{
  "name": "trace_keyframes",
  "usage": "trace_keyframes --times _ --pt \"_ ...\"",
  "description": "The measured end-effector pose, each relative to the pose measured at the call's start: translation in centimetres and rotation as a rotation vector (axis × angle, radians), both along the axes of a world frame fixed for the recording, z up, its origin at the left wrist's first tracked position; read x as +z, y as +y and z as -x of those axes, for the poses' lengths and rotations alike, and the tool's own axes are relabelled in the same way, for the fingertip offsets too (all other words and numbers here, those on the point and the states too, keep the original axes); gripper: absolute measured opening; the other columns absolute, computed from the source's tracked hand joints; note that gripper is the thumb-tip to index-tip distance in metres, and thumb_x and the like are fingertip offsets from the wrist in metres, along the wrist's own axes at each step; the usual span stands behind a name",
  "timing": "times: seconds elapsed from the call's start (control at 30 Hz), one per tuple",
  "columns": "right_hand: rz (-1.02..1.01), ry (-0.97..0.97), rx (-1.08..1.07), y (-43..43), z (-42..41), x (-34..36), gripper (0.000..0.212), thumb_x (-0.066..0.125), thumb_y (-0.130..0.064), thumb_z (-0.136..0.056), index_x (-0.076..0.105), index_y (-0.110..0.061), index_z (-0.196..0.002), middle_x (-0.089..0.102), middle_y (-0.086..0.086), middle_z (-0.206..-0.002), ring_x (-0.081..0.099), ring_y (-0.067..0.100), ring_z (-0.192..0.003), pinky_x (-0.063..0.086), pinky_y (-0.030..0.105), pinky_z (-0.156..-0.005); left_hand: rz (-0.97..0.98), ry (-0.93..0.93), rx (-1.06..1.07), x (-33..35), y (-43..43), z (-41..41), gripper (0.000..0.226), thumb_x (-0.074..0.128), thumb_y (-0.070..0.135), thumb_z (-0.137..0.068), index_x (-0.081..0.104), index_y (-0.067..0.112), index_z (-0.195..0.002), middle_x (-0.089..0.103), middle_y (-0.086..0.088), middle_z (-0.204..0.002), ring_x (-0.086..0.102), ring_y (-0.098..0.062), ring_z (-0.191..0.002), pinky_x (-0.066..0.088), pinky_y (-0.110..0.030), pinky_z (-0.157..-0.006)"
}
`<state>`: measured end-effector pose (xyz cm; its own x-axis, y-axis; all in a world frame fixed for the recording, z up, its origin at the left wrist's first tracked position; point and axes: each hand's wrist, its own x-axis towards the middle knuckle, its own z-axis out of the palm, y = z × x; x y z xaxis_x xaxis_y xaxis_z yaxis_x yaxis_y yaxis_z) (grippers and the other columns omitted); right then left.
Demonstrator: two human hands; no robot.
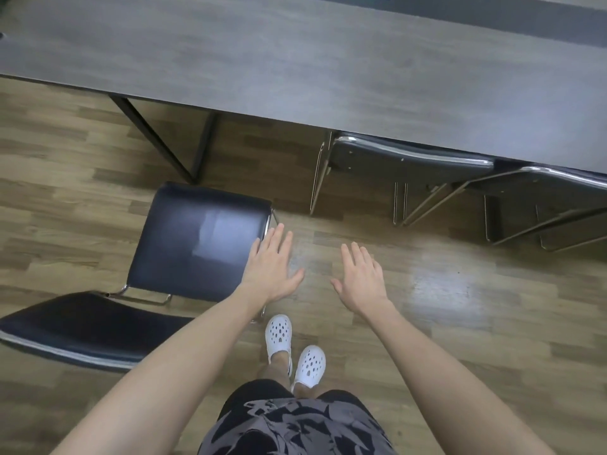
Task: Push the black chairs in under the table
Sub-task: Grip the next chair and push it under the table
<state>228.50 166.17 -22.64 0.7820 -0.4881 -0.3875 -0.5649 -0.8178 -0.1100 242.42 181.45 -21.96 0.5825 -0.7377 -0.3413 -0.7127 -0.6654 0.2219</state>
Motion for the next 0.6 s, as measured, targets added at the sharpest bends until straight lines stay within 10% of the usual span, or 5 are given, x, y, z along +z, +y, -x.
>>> trace_keyframes --times 0.6 --pt "-0.080 -0.040 0.042 2.9 5.3 -1.2 0.075 0.056 -0.040 -0.091 0.020 -0.010 -0.150 0.028 0.009 -0.155 0.024 0.027 -0.143 0.026 0.039 -0.112 -0.196 0.015 0.108 -0.5 5.0 5.9 0.081 0.029 0.061 -0.090 0.002 0.023 -0.156 -0.010 -0.005 -0.163 -0.006 -0.022 -0.150 0.001 -0.047 -0.120"
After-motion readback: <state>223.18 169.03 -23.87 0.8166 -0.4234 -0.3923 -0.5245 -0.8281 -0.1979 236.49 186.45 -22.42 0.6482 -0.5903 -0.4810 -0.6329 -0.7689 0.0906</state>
